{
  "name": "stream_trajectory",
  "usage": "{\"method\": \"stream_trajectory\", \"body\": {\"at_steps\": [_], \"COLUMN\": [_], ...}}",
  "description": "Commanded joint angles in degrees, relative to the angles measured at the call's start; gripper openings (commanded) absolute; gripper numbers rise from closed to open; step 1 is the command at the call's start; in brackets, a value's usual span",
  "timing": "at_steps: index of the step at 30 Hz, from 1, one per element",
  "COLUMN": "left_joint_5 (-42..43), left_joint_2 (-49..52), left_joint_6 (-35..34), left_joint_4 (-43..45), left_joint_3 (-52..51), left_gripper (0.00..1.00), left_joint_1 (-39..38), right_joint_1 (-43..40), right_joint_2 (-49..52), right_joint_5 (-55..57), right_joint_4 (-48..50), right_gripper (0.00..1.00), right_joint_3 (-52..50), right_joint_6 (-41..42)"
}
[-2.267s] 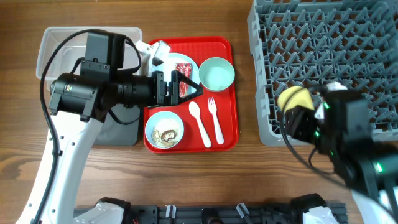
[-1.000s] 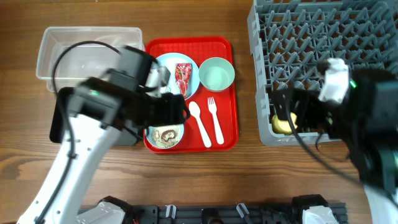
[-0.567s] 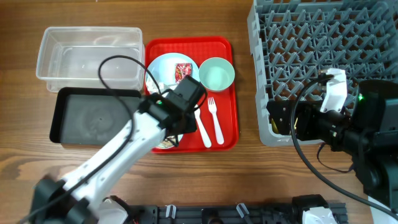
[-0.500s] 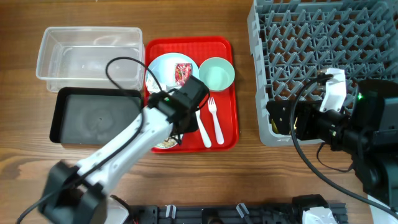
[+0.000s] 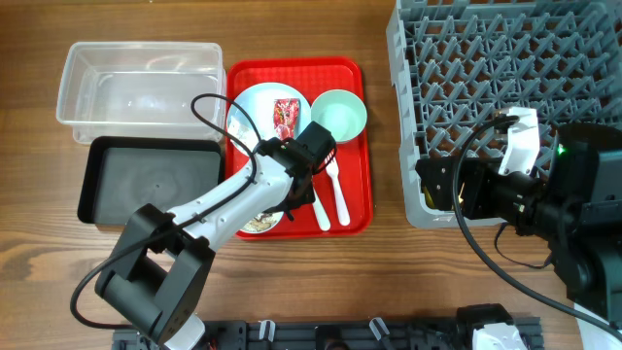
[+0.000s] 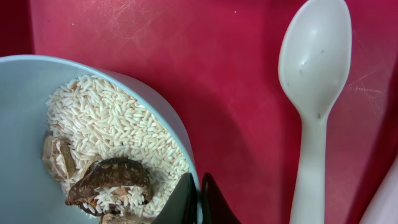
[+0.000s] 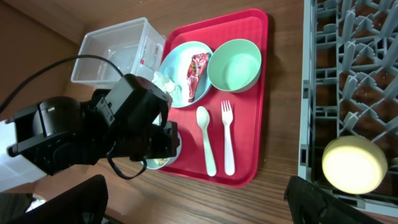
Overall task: Sort waste into correct bins and load items into the dishwasher rack
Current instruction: 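Tip the rice bowl over the black tray with the left gripper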
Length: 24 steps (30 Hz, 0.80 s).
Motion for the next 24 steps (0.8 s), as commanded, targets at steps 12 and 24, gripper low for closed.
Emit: {"method": "stream_trajectory", "body": {"at_steps": [12, 24], "left_joint_5": [5.92, 30.4], "left_joint_2": [-13.53, -25.4], "left_joint_6": [8.7, 25.73], "left_joint_4": [-7.02, -10.14], "left_joint_3": [5.9, 5.81], "left_gripper": [0.04, 0.04], "left_joint_1": [1.01, 28.72], "right_joint_1": [-0.13, -0.13], "right_joint_2": [0.04, 0.04], "right_joint_5": [-0.83, -0.81], "right_joint_4": [0.15, 0.15], "right_gripper": [0.91, 0.91], "right_joint_3": [-0.44, -0.44], "right_joint_6": [-1.11, -1.09]}}
